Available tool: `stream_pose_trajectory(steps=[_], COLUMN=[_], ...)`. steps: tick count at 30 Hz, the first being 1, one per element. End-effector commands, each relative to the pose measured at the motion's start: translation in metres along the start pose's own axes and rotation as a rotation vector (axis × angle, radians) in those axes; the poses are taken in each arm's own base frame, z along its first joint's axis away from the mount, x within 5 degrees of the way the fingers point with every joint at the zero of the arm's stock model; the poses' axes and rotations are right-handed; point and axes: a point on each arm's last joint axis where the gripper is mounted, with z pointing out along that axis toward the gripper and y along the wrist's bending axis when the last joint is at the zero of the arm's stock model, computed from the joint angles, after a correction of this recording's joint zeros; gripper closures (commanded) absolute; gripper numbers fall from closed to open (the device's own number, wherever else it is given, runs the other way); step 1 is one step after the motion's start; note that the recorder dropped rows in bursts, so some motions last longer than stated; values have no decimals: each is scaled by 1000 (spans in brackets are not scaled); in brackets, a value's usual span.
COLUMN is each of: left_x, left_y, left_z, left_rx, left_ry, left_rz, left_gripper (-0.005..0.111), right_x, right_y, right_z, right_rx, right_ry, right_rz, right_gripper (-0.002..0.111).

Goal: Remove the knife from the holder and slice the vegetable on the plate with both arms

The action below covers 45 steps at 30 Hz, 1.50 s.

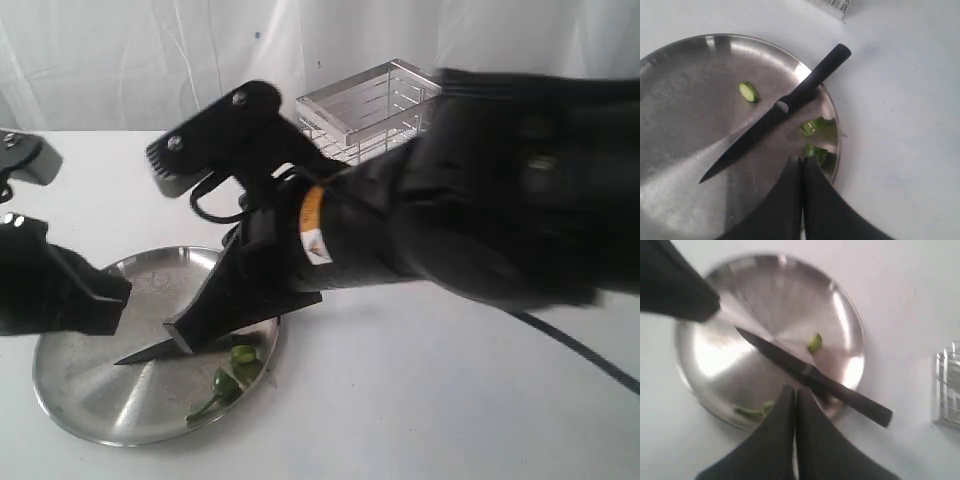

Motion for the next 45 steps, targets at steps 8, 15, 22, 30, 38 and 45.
stream_pose_trajectory(steps=[8,15,22,30,38,45], left_x=[45,45,45,45,45,45], left_y=[-14,-15,-15,-15,-15,-15], left_z=[-47,-50,-50,-50,-50,-50], left_rx=[83,88,88,86,86,86], left_ry=[-183,-194,-194,-193,-193,-193], left_rz=[-75,-68,-68,-65,-65,-65], left_gripper=[107,107,107,107,107,107], right_x=[42,42,50,176,234,239], right_y=[10,6,-7,-42,-40,-40], right_z=[-91,-114,-135,-156,-152,-150], right_rx=[-174,-172,-92,194,272,290], right_ry=[-348,-391,-462,-594,-660,-624], right_rz=[137,142,26,252,421,434], right_gripper=[108,108,108,108,108,108])
